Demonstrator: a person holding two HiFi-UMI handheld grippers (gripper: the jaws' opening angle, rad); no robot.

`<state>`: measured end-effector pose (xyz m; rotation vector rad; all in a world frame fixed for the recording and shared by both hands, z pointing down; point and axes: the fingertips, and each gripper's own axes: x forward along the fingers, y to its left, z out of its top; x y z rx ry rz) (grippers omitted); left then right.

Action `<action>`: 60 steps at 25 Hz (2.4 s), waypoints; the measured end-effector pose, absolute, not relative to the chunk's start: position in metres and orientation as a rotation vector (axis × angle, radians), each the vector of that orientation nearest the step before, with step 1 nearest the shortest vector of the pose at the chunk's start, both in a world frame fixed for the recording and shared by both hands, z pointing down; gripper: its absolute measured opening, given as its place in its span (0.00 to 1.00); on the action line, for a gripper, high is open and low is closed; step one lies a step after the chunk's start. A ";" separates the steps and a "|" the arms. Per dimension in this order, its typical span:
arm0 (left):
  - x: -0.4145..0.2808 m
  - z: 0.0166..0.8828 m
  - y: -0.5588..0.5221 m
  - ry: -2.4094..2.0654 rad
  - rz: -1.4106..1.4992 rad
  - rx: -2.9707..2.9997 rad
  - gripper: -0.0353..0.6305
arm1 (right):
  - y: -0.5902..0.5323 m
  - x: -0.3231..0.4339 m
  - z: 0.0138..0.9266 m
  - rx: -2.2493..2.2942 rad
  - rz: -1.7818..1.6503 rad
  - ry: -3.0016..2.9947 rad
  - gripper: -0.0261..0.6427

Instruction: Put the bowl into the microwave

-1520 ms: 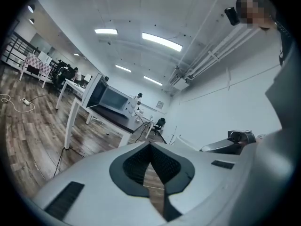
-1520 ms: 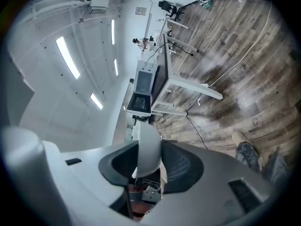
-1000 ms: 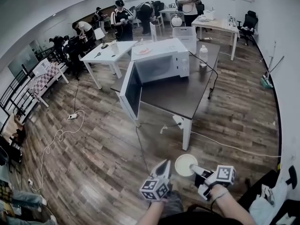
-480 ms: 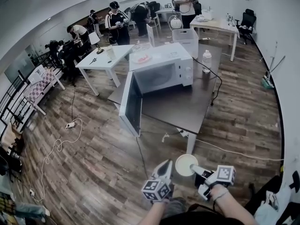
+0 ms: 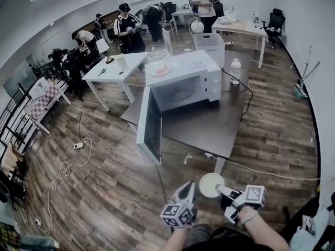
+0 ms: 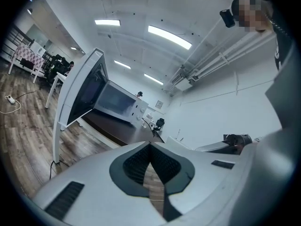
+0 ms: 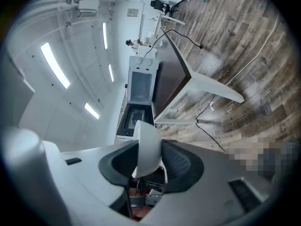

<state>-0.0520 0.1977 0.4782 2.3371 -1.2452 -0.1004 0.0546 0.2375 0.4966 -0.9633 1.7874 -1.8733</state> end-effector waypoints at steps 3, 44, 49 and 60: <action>-0.055 0.478 0.189 -1.247 -0.109 2.330 0.07 | 0.227 0.051 0.494 -0.954 -1.866 1.801 0.25; -0.050 0.490 -0.024 -1.435 -0.150 2.192 0.07 | -0.004 0.058 0.508 -0.855 -2.001 1.899 0.25; -0.047 0.494 -0.039 -1.455 -0.150 2.177 0.07 | -0.020 0.060 0.512 -0.840 -2.018 1.907 0.25; -0.039 0.501 -0.063 -1.480 -0.151 2.163 0.07 | -0.050 0.066 0.518 -0.824 -2.035 1.911 0.25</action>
